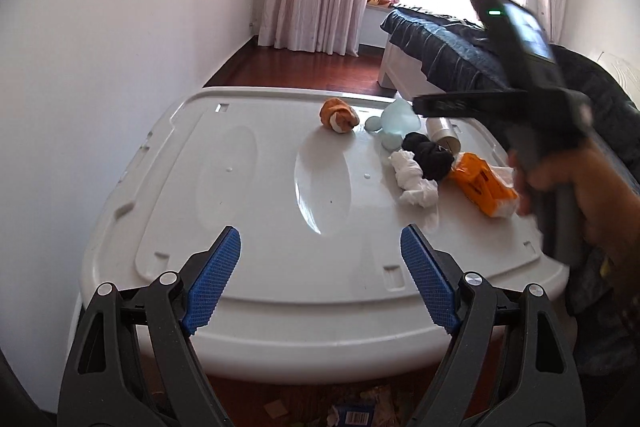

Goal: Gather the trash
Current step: 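Grasp the light blue plastic cup with the right gripper, then hold the blue cup with the right gripper while the left gripper grasps the orange sock ball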

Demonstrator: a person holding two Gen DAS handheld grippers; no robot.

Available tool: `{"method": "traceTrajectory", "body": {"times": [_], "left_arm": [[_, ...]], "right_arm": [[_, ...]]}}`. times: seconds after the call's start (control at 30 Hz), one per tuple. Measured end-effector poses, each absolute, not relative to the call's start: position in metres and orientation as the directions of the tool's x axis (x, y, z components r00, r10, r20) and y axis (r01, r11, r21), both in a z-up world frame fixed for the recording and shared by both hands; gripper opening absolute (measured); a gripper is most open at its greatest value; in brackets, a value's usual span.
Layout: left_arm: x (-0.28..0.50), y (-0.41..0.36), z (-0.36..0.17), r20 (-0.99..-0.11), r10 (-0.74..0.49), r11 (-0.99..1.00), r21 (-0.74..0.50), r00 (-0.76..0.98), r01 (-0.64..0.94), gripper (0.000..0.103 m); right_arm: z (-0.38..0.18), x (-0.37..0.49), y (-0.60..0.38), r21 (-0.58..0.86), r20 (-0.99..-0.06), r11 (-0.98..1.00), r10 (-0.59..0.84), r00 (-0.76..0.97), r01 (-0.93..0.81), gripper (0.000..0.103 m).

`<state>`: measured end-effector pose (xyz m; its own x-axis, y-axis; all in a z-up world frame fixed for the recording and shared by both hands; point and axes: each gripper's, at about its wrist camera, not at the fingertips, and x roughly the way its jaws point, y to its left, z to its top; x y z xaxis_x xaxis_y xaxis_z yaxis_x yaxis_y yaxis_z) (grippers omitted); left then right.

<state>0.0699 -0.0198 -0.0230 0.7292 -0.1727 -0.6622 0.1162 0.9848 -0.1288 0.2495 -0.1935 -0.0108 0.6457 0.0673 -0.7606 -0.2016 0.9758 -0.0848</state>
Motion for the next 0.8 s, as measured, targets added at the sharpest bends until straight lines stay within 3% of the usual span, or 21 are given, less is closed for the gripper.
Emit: {"method": "traceTrajectory", "body": {"times": [0.43,0.5,0.67,0.8], "left_arm": [[0.094,-0.007,-0.043,-0.692,-0.186,0.980,-0.182,0.697,0.081,0.080],[0.095,-0.007,-0.045,-0.695,-0.191,0.979,-0.187,0.693,0.081,0.080],[0.096,-0.009,-0.045,-0.694,-0.196,0.978,-0.188,0.692,0.089,0.080],[0.096,-0.007,-0.046,-0.697,-0.202,0.977,-0.197,0.688,0.087,0.080]], "right_arm": [[-0.073,0.352,-0.179,-0.139,-0.899,0.949,-0.001,0.438,-0.284,0.073],[-0.081,0.358,-0.177,-0.146,-0.915,0.944,-0.015,0.404,-0.297,0.070],[-0.089,0.359,-0.177,-0.180,-0.914,0.932,-0.041,0.403,-0.314,0.048],[-0.086,0.353,-0.181,-0.158,-0.907,0.938,-0.014,0.420,-0.309,0.045]]}}
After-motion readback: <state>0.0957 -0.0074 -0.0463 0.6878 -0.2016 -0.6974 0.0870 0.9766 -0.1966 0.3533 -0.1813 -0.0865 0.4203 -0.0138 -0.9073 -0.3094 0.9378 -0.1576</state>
